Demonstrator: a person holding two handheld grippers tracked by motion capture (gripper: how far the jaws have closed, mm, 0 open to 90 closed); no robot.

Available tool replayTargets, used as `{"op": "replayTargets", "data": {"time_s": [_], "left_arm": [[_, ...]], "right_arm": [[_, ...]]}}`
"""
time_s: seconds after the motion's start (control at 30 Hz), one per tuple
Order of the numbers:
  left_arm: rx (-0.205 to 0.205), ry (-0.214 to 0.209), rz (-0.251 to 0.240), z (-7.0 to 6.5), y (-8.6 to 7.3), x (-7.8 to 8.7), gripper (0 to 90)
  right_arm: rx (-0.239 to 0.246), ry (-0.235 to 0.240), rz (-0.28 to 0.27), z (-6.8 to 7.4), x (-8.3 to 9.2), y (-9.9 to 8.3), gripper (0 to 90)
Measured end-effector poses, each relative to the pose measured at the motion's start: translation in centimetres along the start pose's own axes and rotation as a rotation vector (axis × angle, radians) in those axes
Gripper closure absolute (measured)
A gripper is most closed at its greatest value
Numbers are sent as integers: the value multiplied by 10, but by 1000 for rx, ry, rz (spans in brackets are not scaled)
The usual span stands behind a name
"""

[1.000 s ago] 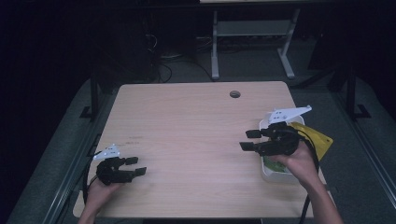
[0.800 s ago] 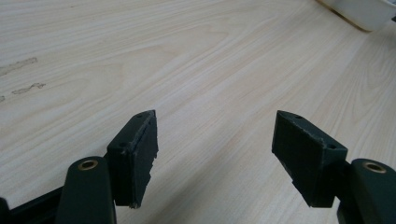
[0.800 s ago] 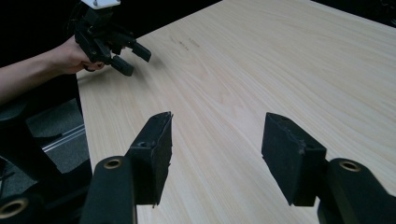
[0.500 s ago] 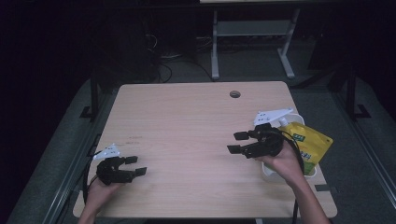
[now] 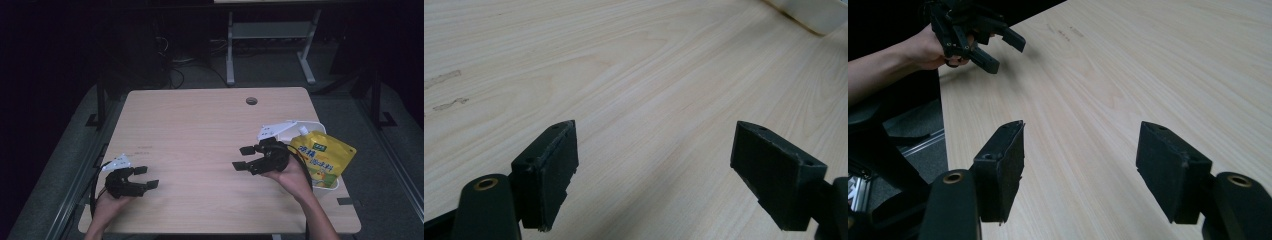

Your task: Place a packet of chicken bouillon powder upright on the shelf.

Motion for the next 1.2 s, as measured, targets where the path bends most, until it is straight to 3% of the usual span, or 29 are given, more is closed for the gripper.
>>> {"op": "replayTargets", "data": {"time_s": [0.5, 0.67, 0.97, 1.2], "left_arm": [[-22, -11, 11, -5, 1, -4, 188], [-33, -16, 23, -7, 1, -6, 188], [-41, -22, 32, -9, 1, -8, 188], [-45, -29, 28, -10, 2, -8, 189]], "right_arm": [[3, 38, 38, 10, -32, -19, 326], [-4, 55, 92, 14, -42, -26, 310], [5, 68, 93, 24, -57, -45, 312], [7, 37, 56, 30, -60, -62, 308]]}}
Point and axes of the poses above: each handheld gripper's, and its own axes: x roughly backward along the jaws, y roughly out of its top, z roughly to its left, the point moved 3 cm from there along -x, roughly forward along the jaws, and after that the axes turned 1 degree about -z, right-handed, at the moved point
